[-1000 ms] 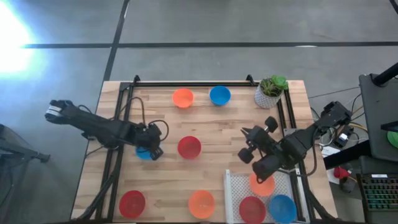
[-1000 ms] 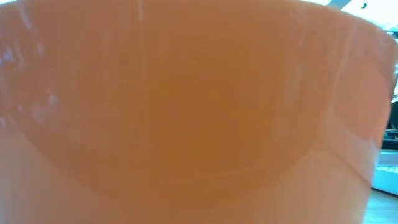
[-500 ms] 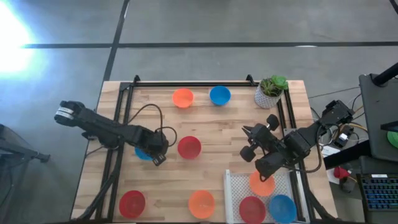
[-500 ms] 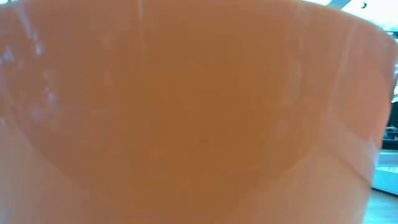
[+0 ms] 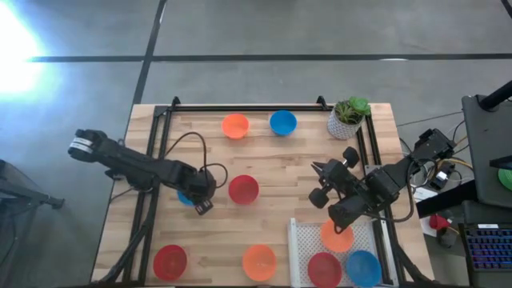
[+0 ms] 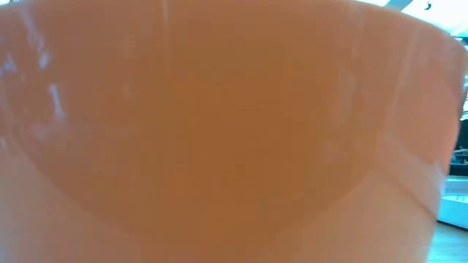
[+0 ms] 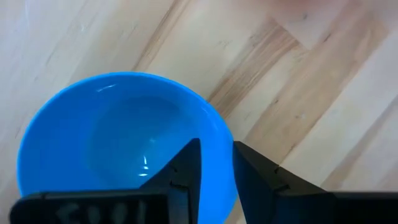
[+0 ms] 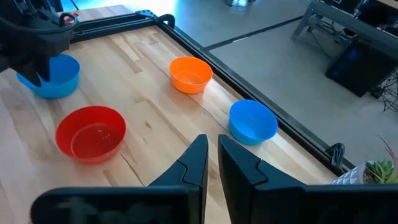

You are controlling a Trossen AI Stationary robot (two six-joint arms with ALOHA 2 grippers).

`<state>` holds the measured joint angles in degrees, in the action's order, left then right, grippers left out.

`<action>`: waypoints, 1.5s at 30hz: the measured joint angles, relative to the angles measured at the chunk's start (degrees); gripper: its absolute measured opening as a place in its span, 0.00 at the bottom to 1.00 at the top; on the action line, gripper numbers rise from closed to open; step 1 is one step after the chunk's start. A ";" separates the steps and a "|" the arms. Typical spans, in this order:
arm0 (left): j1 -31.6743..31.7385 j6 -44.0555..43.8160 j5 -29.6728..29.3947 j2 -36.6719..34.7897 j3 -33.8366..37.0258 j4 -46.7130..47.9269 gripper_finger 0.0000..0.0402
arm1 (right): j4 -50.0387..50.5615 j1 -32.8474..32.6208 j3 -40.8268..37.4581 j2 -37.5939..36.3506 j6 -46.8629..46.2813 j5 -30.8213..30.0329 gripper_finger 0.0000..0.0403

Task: Pick & Place Mini bowls
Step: Stack the bottom blue bowl on top of the blue bowl on the shelf

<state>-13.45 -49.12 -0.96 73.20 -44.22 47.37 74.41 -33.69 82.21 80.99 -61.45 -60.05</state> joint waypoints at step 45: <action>-0.02 5.97 -0.10 -0.38 7.70 -10.77 0.02 | 0.02 0.00 -0.04 0.02 0.61 -0.04 0.08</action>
<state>-13.47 -43.14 -1.06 72.82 -36.52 36.60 74.43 -33.69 82.17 81.01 -60.84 -60.10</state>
